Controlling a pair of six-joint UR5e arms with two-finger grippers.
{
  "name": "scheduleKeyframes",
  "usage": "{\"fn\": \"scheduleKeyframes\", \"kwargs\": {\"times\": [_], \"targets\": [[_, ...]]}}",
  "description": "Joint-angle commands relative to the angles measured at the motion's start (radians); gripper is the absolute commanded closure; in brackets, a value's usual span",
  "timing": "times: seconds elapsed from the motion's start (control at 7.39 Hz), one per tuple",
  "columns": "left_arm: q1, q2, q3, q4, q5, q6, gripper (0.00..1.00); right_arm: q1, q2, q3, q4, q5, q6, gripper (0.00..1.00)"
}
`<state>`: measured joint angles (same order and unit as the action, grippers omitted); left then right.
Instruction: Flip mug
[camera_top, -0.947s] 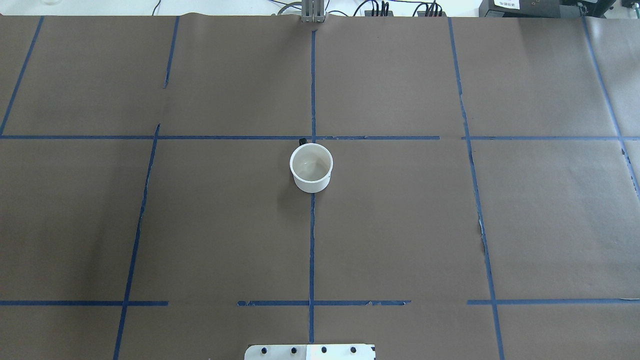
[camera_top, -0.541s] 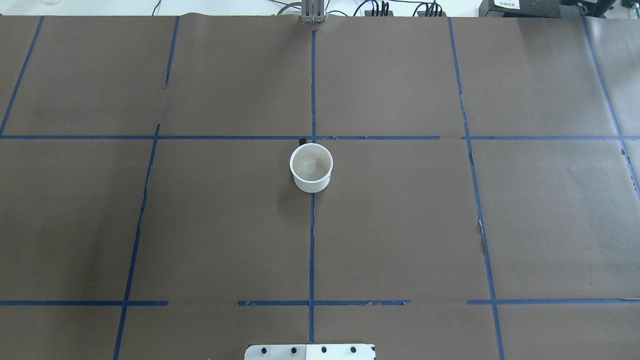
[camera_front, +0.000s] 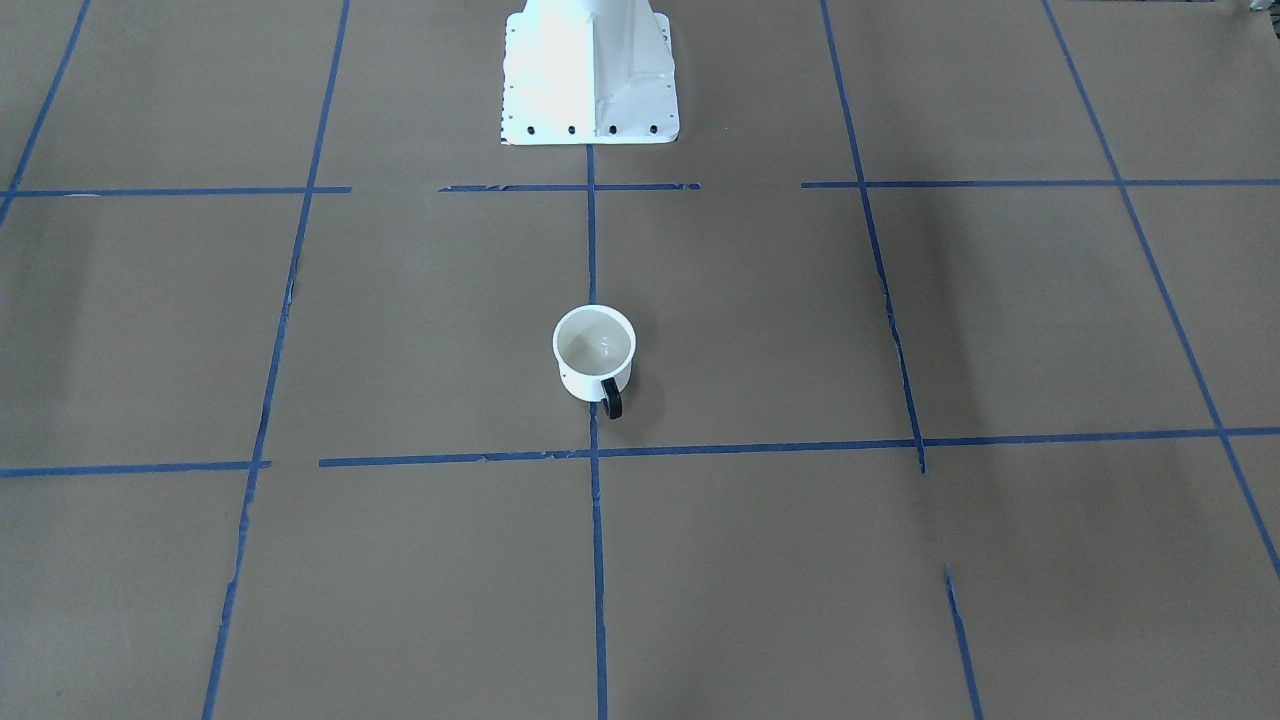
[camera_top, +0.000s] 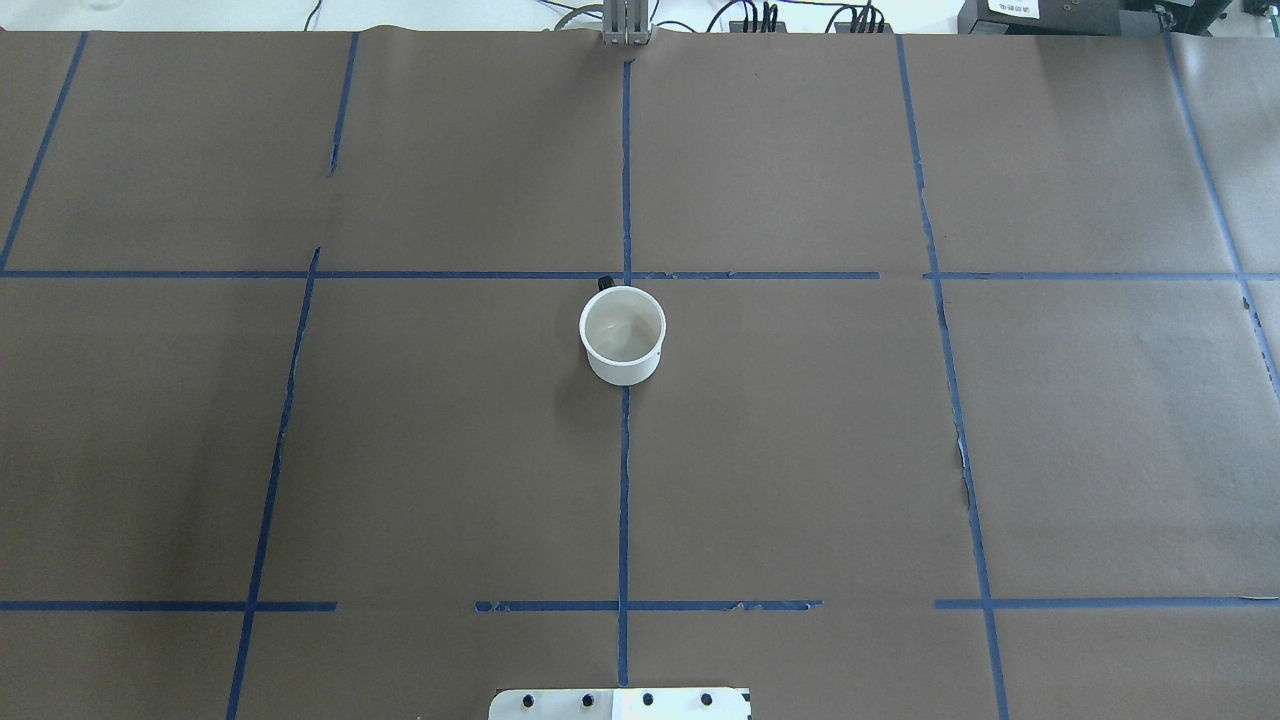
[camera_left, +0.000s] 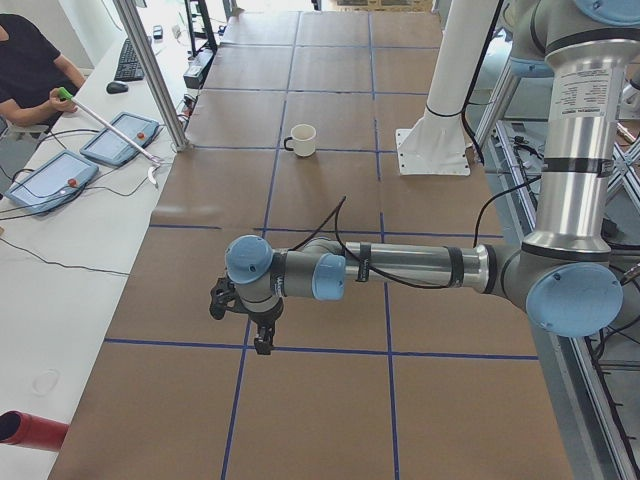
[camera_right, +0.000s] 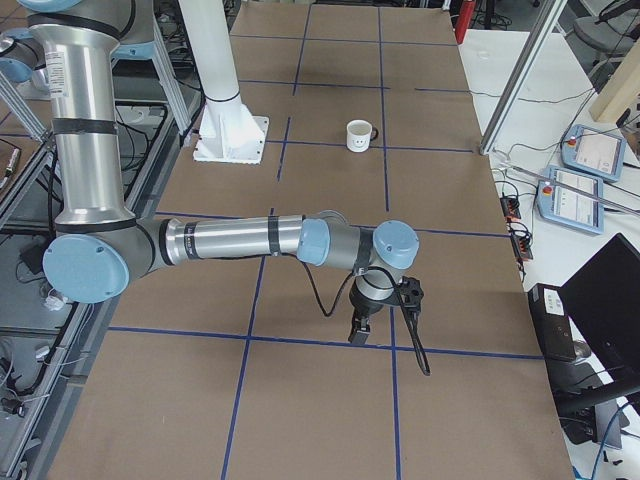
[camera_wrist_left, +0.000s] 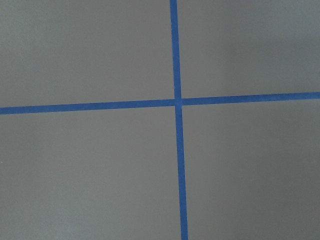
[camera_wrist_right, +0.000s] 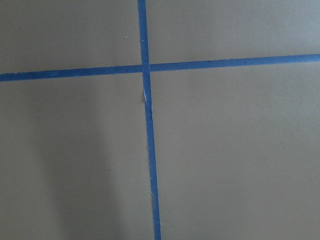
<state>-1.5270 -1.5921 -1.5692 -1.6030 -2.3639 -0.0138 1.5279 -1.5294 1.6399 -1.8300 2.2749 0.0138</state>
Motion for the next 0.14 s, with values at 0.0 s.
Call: {"fn": "scheduleKeyframes", "kwargs": {"times": [0.0], "targets": [[-0.005,0.000,0.000,0.000,0.000,0.000,0.00,0.000,0.000,0.000,0.000,0.000,0.000,0.00]]}}
